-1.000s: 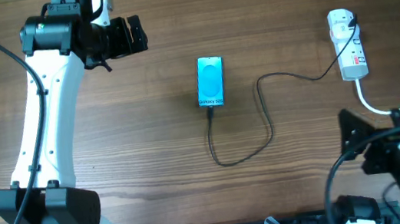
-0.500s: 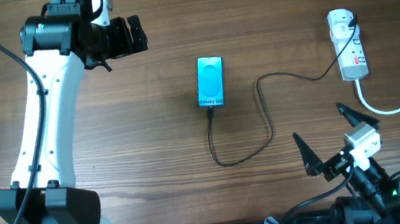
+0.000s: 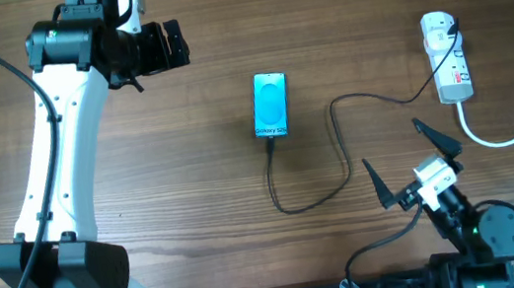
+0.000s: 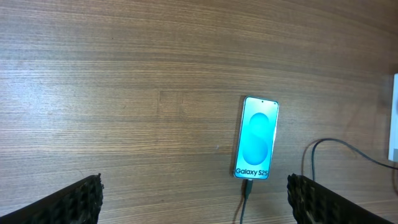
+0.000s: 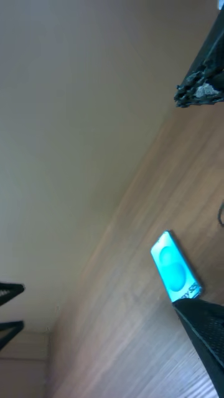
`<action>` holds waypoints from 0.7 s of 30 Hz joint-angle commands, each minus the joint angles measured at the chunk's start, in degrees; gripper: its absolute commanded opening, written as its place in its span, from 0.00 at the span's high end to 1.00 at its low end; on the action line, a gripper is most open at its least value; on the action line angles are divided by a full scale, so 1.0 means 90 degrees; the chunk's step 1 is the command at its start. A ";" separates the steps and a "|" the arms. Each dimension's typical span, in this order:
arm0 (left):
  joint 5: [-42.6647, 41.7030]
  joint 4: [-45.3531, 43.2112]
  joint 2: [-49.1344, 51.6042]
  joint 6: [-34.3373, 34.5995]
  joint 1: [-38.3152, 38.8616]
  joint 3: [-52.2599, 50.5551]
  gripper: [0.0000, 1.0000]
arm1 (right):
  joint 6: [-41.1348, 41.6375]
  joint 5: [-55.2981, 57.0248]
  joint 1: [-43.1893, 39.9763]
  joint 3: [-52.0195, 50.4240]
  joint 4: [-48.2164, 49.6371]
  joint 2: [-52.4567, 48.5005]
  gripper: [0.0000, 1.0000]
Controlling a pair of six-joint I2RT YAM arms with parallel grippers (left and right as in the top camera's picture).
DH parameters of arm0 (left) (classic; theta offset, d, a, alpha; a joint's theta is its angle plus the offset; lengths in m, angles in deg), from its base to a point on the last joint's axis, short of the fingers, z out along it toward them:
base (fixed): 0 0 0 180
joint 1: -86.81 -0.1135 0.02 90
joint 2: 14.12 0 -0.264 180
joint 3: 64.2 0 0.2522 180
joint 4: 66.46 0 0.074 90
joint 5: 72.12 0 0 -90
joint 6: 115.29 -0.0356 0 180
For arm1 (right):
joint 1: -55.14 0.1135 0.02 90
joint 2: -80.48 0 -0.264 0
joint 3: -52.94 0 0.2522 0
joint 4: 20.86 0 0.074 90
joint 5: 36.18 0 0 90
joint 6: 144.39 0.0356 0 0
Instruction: Plug charger to phone and switch on socket
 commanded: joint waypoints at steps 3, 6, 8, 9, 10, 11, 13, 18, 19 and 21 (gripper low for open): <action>0.0061 -0.0002 0.0015 -0.0034 -0.0012 0.0058 0.00 | 0.0918 0.1086 0.0029 -0.0367 0.0318 0.0092 0.00; 0.0061 -0.0002 0.0015 -0.0034 -0.0012 0.0058 0.00 | 0.1197 0.1501 0.0061 -0.0466 0.0425 0.0092 0.00; 0.0061 0.0000 0.0015 -0.0034 -0.0012 0.0058 0.00 | 0.1637 0.1940 0.0061 -0.0466 0.0381 0.0092 0.00; 0.0061 -0.0002 0.0015 -0.0034 -0.0012 0.0058 0.00 | 0.1768 0.2115 0.0061 -0.0466 0.0369 0.0092 0.00; 0.0061 -0.0002 0.0015 -0.0034 -0.0012 0.0058 0.00 | 0.1766 0.2178 0.0061 -0.0466 0.0333 0.0092 0.00; 0.0061 -0.0002 0.0015 -0.0034 -0.0012 0.0058 0.00 | 0.1792 0.2276 0.0061 -0.0466 0.0267 0.0092 0.00; 0.0061 -0.0002 0.0015 -0.0034 -0.0012 0.0058 0.00 | 0.2096 0.2722 0.0058 -0.0466 0.0119 0.0092 0.00; 0.0061 -0.0002 0.0015 -0.0034 -0.0012 0.0058 0.00 | 0.2045 0.2837 0.0058 -0.0464 0.0078 0.0092 0.00; 0.0061 -0.0002 0.0015 -0.0034 -0.0012 0.0058 0.00 | 0.2072 0.2885 0.0058 -0.0464 0.0068 0.0092 0.00; 0.0061 -0.0002 0.0015 -0.0034 -0.0012 0.0058 0.00 | 0.2283 0.2943 0.0058 -0.0461 0.0056 0.0092 0.00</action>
